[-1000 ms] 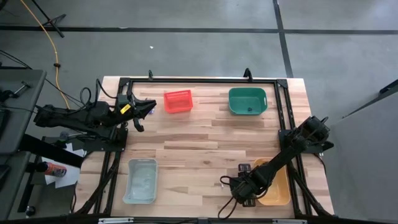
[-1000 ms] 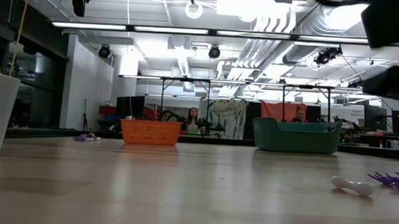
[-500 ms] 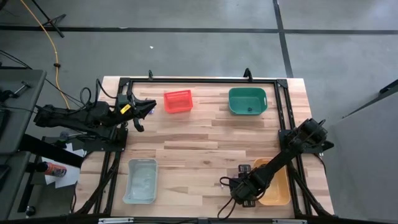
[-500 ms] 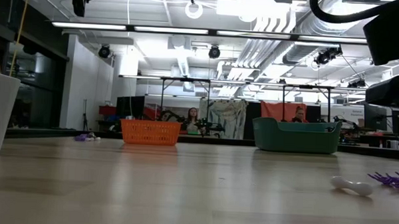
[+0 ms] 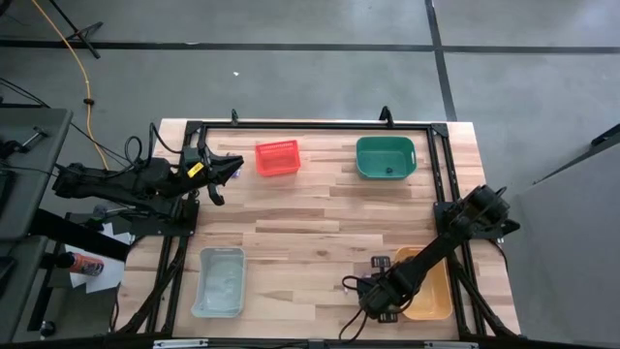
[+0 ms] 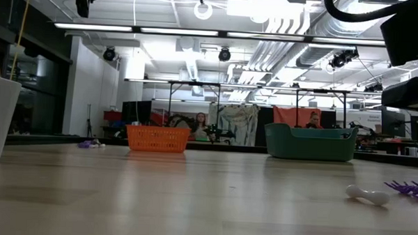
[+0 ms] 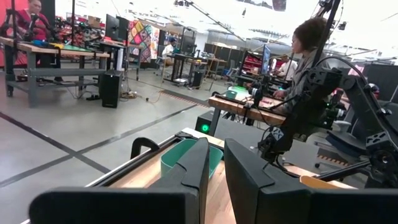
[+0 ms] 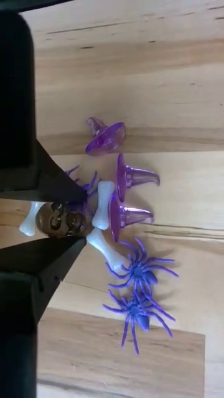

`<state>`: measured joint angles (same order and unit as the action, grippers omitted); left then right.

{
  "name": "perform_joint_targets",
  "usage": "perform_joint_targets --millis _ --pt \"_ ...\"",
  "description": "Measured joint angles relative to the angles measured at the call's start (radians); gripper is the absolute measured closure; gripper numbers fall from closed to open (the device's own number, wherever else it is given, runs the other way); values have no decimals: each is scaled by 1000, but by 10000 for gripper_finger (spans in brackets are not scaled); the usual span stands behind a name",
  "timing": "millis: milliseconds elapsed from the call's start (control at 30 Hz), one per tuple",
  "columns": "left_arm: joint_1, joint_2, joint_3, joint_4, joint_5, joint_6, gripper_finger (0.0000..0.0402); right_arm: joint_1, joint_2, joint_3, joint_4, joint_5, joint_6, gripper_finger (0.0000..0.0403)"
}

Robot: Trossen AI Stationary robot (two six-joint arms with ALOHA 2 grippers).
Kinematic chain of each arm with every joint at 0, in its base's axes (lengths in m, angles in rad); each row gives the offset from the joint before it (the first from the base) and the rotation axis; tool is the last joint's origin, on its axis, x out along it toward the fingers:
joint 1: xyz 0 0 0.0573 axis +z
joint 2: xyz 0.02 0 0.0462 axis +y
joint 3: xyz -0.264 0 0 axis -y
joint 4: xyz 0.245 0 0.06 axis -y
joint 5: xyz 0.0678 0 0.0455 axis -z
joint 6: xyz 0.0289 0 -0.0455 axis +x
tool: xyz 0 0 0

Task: Sort Halloween decoration
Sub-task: Put the black skull toy into the green bin

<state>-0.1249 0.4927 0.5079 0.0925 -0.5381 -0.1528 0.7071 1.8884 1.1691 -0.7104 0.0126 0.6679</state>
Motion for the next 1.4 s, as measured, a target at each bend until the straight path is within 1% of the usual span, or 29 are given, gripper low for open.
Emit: perform_joint_targets --millis 167,367,600,733,867,933,1067,1167,1267,1400 --pt "0 0 0 0 0 35 360 0 2 19 -36 21 -33 329" --pt "0 0 0 0 0 35 360 0 -14 31 -102 50 -48 328" --pt "0 0 0 0 0 34 360 -1 -118 33 -133 119 -58 328" --pt "0 0 0 1 1 34 360 -17 -182 34 -154 125 -101 328" --pt "0 0 0 1 1 34 360 -68 -254 34 -163 127 -140 328" --pt "0 0 0 1 1 34 360 -110 -290 34 -150 149 -174 328" --pt "0 0 0 2 4 25 360 -229 -360 5 -49 241 -215 327" --pt "0 0 0 2 4 -8 360 -332 -420 -57 139 274 -274 327" --pt "0 0 0 3 4 -11 360 -437 -483 -163 391 232 -327 327" --pt "0 0 0 3 4 -11 360 -570 -577 -317 734 155 -354 327"
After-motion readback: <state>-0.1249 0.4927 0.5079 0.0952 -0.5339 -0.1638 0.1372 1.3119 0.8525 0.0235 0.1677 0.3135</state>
